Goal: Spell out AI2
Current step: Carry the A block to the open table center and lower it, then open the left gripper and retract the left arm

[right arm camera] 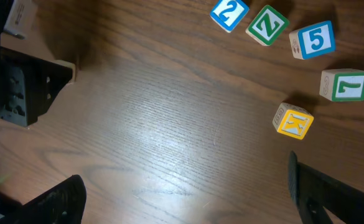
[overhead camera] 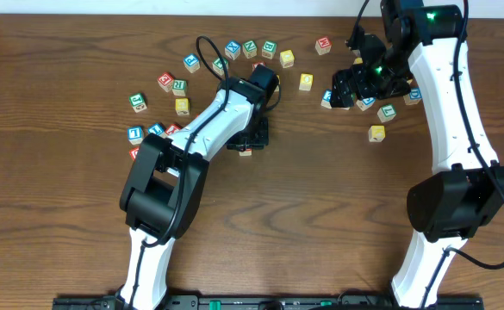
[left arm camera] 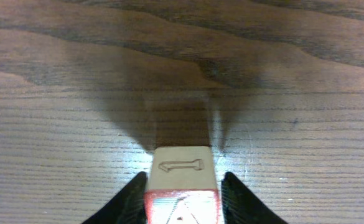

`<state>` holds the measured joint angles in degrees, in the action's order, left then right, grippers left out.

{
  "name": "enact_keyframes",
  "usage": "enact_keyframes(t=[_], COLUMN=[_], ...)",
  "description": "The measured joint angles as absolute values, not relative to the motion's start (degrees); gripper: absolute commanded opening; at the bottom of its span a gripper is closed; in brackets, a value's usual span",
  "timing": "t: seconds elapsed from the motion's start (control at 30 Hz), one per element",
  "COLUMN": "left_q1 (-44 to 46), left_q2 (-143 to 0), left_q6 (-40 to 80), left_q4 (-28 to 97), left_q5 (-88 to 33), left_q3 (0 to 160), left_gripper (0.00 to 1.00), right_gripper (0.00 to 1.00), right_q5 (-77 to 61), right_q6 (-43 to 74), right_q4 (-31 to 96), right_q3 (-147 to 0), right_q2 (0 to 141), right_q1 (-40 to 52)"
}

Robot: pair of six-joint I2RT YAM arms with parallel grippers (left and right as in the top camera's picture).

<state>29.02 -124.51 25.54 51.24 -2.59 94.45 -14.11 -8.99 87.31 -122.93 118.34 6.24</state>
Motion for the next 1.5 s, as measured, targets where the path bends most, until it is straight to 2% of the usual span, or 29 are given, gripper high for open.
enact_keyframes(t=[1.23, 1.5], left_q1=[28.1, 24.1], left_q2=[-120.5, -115.4], left_q6=[20.6, 17.3], left_q4=[50.7, 51.1], left_q5=[-2.6, -2.6], left_q3=[94.7, 97.4], left_gripper=[0.4, 0.41], right_gripper=[0.99, 0.99], right_q5=[-14.1, -14.1], right_q6=[-9.0, -9.0], right_q4=[86.9, 86.2], right_q3=[-122.9, -122.9], right_q2=[118.3, 118.3], right_q1=[6.2, 6.2])
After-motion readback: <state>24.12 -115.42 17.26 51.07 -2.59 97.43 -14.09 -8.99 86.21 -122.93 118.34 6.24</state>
